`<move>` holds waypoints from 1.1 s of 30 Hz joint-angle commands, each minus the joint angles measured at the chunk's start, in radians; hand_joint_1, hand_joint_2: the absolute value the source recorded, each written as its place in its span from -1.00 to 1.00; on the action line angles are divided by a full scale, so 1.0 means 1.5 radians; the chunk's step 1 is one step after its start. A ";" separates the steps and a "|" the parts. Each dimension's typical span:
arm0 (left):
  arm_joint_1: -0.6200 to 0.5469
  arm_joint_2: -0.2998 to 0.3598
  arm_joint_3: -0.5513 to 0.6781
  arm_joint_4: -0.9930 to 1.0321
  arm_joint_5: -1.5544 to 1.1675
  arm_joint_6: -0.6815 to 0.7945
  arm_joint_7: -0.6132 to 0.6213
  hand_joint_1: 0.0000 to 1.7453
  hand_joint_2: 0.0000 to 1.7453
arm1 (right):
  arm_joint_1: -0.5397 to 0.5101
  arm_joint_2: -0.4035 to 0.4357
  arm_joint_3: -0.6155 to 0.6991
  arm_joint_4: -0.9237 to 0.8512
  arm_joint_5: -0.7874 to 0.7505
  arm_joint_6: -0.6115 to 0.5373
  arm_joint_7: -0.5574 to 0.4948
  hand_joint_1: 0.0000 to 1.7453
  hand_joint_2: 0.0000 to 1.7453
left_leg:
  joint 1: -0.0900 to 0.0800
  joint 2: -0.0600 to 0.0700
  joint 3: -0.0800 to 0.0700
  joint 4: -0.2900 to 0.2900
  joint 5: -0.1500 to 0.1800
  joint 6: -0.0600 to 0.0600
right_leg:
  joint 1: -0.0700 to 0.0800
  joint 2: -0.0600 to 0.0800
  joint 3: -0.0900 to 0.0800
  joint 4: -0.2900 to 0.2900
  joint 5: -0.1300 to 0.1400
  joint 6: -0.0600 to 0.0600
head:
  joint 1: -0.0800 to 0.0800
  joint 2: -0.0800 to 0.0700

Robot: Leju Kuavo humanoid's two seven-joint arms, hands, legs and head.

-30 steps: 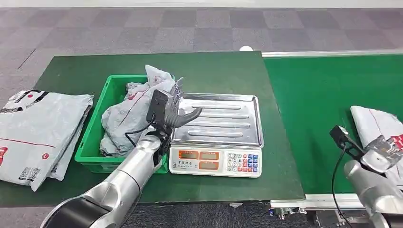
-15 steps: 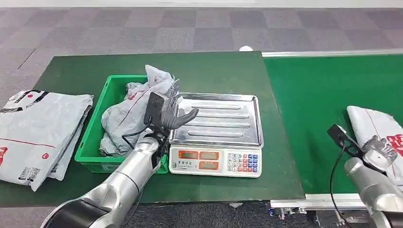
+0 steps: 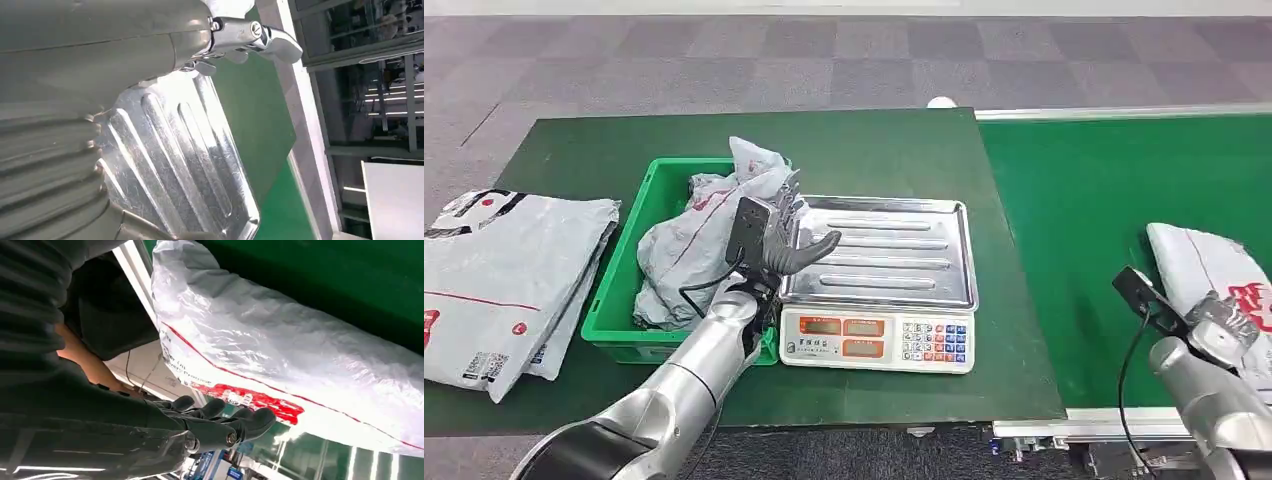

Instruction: Moved the parcel from conveyor to table for the left to box.

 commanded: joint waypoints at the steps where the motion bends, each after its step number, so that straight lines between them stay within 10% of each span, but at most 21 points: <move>1: -0.013 0.007 0.023 0.033 0.000 0.001 0.001 -1.00 1.00 | -0.008 0.009 -0.041 0.031 -0.001 0.001 0.001 -1.00 1.00 | 0.000 0.001 0.002 -0.001 0.000 0.000 | 0.000 0.001 0.002 -0.001 0.000 0.000 | 0.000 0.000; 33: -0.006 0.008 0.028 0.033 0.012 -0.004 -0.002 -1.00 1.00 | 0.075 0.023 -0.168 0.013 -0.057 -0.009 -0.071 -1.00 1.00 | 0.001 0.001 0.002 -0.001 0.000 0.000 | 0.001 0.001 0.003 -0.002 0.000 -0.001 | 0.000 0.000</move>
